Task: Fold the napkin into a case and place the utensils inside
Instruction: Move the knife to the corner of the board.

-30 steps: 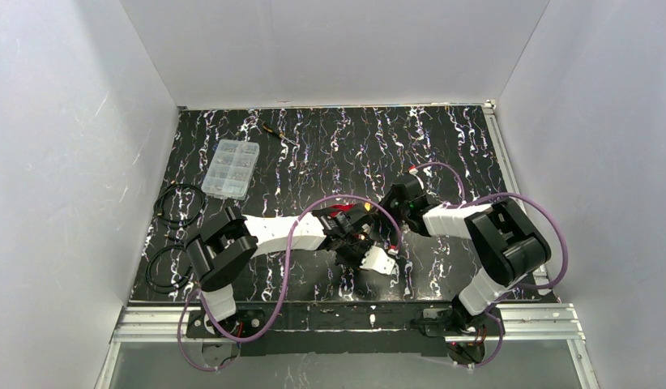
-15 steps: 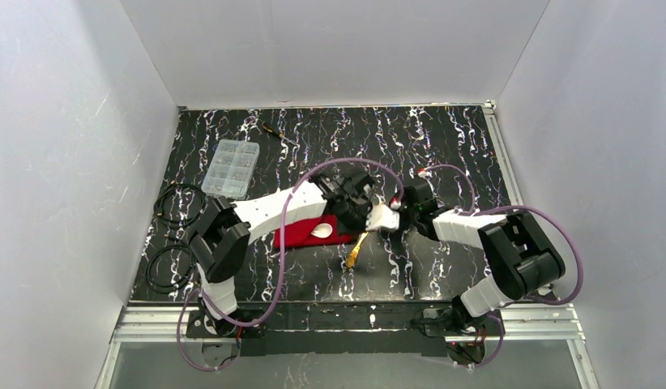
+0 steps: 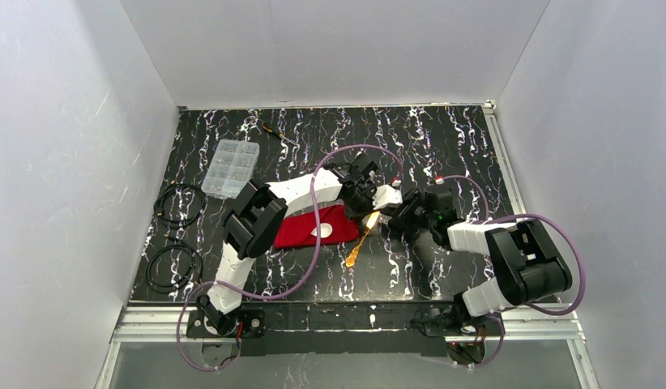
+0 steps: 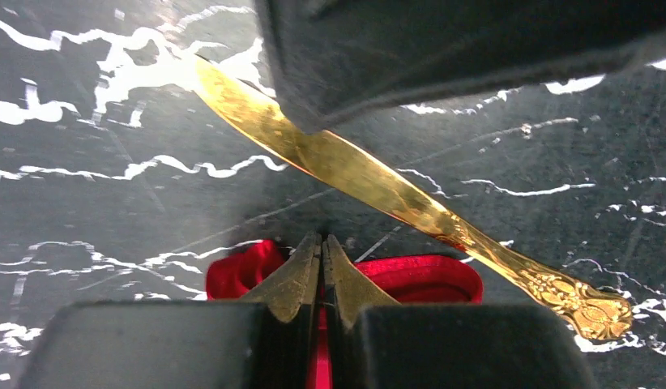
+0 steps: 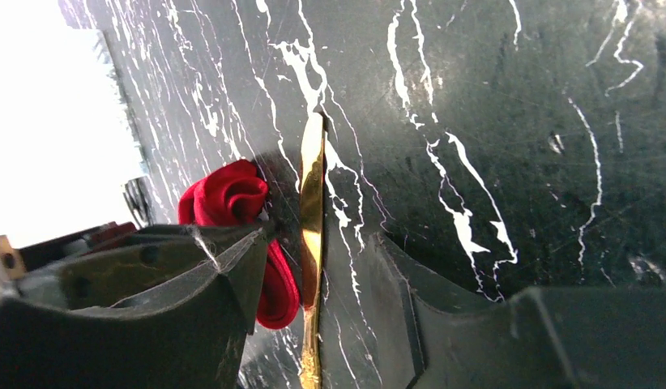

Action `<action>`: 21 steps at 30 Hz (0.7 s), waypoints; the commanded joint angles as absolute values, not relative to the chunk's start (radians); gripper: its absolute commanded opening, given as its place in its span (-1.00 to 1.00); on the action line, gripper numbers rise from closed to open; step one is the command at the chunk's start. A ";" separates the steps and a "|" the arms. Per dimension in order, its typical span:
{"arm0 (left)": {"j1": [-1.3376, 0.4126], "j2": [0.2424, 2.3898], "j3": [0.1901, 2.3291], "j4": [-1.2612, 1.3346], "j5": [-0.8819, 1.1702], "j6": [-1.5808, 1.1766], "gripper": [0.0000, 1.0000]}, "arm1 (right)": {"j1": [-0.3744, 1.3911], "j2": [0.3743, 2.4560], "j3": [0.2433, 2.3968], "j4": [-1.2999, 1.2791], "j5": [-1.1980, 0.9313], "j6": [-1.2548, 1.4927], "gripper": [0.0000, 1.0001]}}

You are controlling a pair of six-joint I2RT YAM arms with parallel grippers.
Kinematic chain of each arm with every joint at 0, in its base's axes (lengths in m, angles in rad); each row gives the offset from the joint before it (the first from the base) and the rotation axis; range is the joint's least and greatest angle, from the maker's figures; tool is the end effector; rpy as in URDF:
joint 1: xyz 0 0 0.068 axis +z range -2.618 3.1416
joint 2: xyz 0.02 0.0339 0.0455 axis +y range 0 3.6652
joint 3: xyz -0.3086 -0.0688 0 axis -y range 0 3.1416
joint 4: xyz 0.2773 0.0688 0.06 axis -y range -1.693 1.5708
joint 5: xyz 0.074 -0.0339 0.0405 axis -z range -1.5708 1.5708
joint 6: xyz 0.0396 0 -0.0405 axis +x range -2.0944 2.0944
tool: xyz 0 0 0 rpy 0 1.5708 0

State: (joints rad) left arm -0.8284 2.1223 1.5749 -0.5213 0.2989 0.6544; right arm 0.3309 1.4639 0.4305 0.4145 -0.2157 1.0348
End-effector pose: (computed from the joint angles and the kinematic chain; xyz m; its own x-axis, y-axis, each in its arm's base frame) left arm 0.3318 -0.3789 0.1852 0.0168 0.8422 -0.5390 0.9954 0.0366 0.0881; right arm 0.2548 0.0965 0.1475 -0.6948 0.6493 -0.3092 0.2254 0.6049 0.7637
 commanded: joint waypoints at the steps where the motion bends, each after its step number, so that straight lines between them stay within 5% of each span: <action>1: -0.829 2.144 1.623 -0.490 0.281 0.654 -1.00 | 0.320 1.509 0.370 0.345 -0.225 1.054 0.18; 21: -0.829 2.168 1.518 -0.398 0.410 0.644 -1.00 | 0.347 1.734 0.326 0.624 -0.282 1.210 0.18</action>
